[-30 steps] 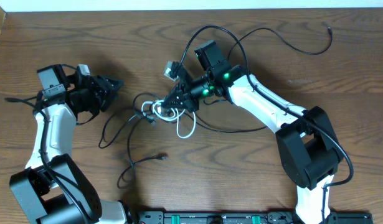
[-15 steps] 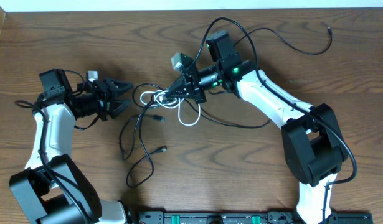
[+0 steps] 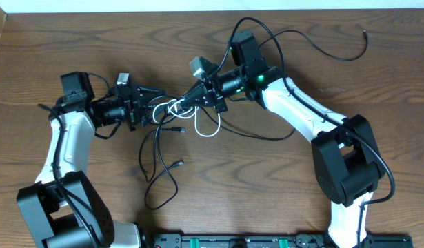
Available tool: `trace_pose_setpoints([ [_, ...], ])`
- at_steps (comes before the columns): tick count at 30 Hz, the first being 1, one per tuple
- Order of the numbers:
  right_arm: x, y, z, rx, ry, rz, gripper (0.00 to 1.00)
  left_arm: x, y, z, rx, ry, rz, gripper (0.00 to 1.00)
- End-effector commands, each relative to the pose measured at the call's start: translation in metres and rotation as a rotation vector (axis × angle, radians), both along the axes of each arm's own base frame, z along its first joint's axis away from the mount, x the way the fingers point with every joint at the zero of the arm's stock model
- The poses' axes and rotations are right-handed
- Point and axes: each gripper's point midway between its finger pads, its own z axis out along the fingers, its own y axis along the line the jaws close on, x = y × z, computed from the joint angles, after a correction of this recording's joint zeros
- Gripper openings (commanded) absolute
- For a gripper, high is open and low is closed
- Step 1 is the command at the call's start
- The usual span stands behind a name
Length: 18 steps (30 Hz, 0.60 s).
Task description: Untangle cables
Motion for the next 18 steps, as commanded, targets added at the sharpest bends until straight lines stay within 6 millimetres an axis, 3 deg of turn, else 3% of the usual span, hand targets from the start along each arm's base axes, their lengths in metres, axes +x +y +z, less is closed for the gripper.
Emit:
trace_pose_setpoints([
  [1, 0.005, -0.002, 0.001, 0.000, -0.022, -0.018, 0.01, 0.002, -0.002, 0.017, -0.002, -0.085, -0.025, 0.44],
  [4, 0.014, -0.006, -0.002, -0.017, -0.029, -0.055, 0.01, 0.005, 0.004, -0.002, 0.127, -0.099, -0.005, 0.44],
  [7, 0.024, -0.008, -0.007, -0.044, -0.040, -0.102, 0.01, -0.001, 0.014, -0.032, 0.265, 0.025, 0.031, 0.47],
  [18, 0.024, -0.009, -0.007, -0.043, -0.038, -0.101, 0.01, -0.015, 0.011, -0.037, 0.264, 0.090, 0.007, 0.49],
])
